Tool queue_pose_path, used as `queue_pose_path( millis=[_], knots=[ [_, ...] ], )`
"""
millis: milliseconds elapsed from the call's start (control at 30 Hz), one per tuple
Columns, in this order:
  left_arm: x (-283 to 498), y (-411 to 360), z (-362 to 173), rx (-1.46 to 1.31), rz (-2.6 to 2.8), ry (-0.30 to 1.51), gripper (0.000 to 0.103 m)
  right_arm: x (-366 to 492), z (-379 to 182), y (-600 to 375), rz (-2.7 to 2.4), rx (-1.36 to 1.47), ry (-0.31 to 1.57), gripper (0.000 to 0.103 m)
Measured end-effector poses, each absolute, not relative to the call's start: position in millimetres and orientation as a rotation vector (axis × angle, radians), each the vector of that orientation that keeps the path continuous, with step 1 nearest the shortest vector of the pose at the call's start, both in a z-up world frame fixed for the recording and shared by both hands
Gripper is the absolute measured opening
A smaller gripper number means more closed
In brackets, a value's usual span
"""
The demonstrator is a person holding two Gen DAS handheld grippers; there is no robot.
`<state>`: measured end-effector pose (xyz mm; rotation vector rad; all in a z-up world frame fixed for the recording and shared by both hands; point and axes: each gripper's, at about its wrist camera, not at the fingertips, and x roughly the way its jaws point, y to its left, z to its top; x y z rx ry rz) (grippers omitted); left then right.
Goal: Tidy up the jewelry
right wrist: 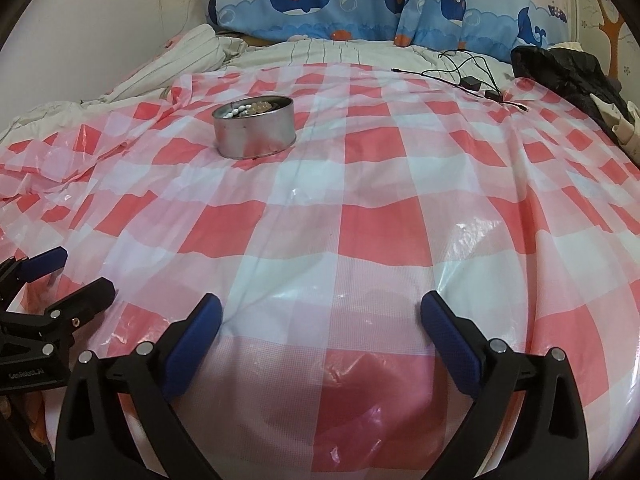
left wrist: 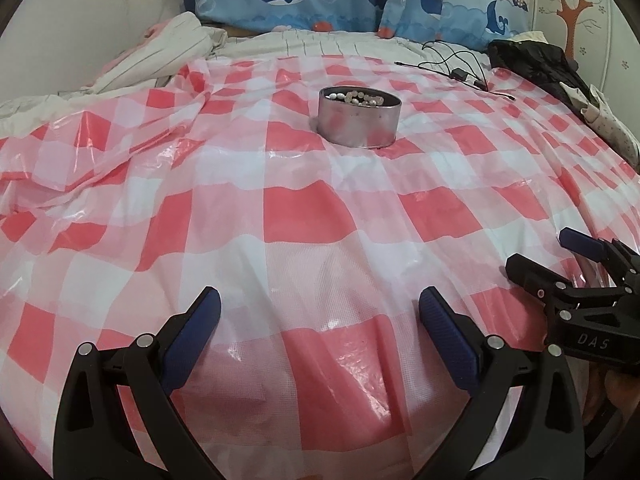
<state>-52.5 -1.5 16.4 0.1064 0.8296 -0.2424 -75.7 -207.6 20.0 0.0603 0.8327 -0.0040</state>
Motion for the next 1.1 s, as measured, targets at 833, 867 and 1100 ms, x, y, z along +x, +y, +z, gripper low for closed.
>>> queue_pose_path(
  millis=[833, 867, 1100],
  knots=[
    [-53.5, 0.4, 12.1, 0.077, -0.228, 0.829, 0.095, -75.6, 19.5, -206.8, -0.005, 0.058, 0.833, 0.096],
    [-53.2, 0.1, 11.9, 0.076, -0.227, 0.830, 0.095, -75.6, 19.4, -206.8, -0.005, 0.058, 0.833, 0.096],
    [-52.7, -1.6, 11.1, 0.081, -0.215, 0.831, 0.095, -75.5, 19.2, -206.8, -0.005, 0.057, 0.833, 0.096]
  ],
)
